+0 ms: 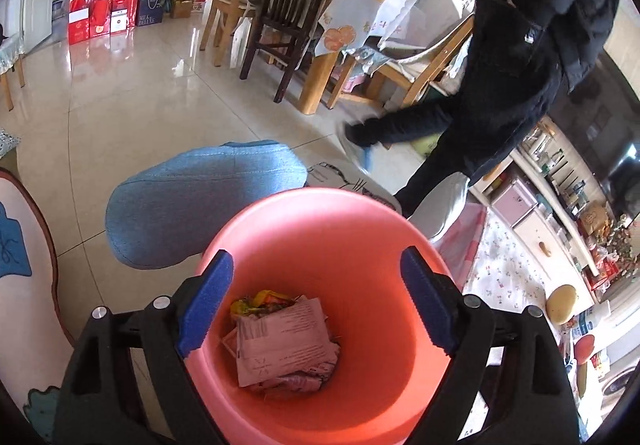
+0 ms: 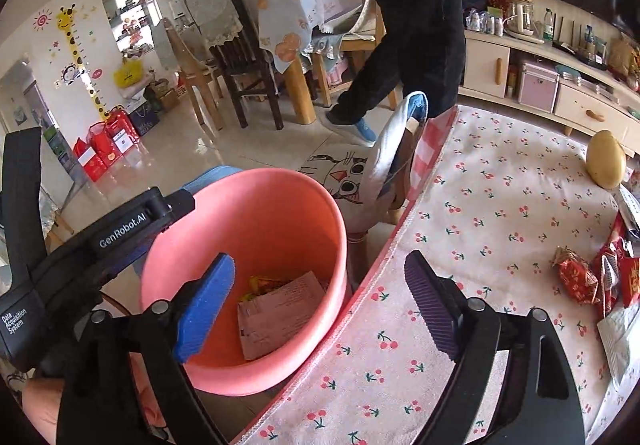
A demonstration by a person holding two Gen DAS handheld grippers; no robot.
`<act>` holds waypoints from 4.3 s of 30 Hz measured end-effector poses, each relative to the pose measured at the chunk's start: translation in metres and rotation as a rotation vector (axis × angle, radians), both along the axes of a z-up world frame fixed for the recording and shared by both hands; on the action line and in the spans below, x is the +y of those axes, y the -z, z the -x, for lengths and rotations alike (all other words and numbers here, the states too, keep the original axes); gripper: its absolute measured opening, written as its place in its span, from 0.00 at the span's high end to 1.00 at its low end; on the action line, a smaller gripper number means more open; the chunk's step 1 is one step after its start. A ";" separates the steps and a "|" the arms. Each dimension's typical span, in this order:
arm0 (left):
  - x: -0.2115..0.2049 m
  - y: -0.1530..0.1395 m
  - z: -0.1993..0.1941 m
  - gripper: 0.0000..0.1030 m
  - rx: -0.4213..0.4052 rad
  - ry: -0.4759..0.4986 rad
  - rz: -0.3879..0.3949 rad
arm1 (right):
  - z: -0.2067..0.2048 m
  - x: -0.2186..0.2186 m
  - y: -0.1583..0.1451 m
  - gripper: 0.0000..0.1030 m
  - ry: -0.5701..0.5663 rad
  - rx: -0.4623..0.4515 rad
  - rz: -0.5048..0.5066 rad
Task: Collect trash
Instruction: 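Return both tools from the bucket to the table, then grasp the red snack bag with the left tool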
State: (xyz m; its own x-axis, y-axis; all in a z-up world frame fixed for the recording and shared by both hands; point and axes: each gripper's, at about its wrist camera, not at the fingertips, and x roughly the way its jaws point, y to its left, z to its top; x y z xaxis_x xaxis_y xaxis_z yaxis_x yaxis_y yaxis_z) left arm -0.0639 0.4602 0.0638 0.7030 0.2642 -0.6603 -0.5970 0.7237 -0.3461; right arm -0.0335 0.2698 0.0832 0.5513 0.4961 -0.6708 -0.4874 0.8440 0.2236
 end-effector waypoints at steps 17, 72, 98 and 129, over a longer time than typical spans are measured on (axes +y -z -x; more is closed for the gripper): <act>-0.030 -0.007 -0.015 0.13 -0.070 0.129 -0.042 | 0.029 -0.060 0.009 0.07 0.075 -0.090 0.020; -0.267 0.005 -0.082 0.13 -0.041 0.716 -0.232 | -0.013 -0.329 0.024 0.05 0.404 -0.011 -0.033; -0.322 0.066 -0.126 0.21 0.130 0.901 -0.281 | -0.080 -0.339 0.054 0.05 0.248 0.081 -0.146; -0.322 0.073 -0.129 0.46 0.158 0.902 -0.235 | -0.088 -0.311 0.069 0.27 0.221 0.010 0.091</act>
